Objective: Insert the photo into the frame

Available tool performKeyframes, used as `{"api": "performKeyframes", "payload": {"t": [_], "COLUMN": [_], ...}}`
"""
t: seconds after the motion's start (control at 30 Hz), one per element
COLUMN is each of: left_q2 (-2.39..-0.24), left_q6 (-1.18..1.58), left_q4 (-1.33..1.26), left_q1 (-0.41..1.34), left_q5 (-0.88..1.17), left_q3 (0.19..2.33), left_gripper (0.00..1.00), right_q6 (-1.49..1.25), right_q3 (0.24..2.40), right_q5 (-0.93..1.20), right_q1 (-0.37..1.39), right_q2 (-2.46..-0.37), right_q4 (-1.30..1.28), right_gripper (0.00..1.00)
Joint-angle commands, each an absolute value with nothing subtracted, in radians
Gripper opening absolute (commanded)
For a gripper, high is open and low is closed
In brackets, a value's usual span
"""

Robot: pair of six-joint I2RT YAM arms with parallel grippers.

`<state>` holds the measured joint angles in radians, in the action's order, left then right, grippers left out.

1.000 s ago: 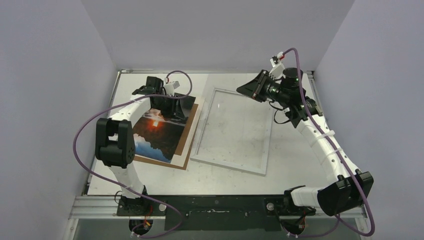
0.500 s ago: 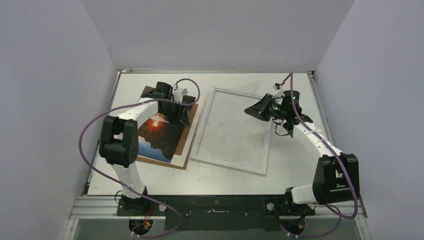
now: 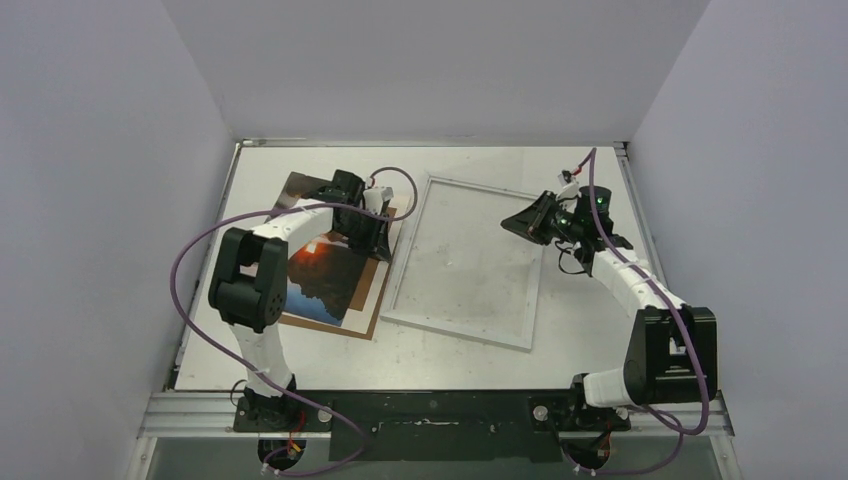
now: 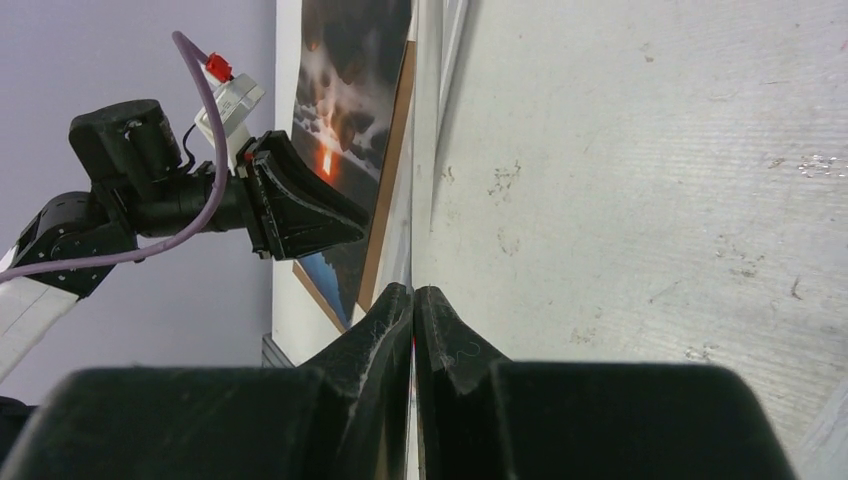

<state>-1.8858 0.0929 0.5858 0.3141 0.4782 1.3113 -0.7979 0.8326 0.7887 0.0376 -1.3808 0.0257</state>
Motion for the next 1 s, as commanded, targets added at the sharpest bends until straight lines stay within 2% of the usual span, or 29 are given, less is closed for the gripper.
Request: {"api": "performKeyframes", "payload": {"t": [0.0, 0.97], "left_q2": [-1.905, -1.961], "left_q6": [0.081, 0.066], "left_q4": [0.564, 0.588], "left_q1": [0.338, 0.354], "left_q5": [0.482, 0.482], "left_q3": [1.327, 1.380], "left_gripper": [0.29, 0.19], "right_q6": [-0.738, -0.686], "right_q3": [0.836, 0.776], "right_q5": [0.782, 0.761], "right_q1": [0.017, -0.042], "right_q2": [-1.392, -1.456], "right_q4": [0.068, 0.092], "right_gripper": [0.05, 0.05]}}
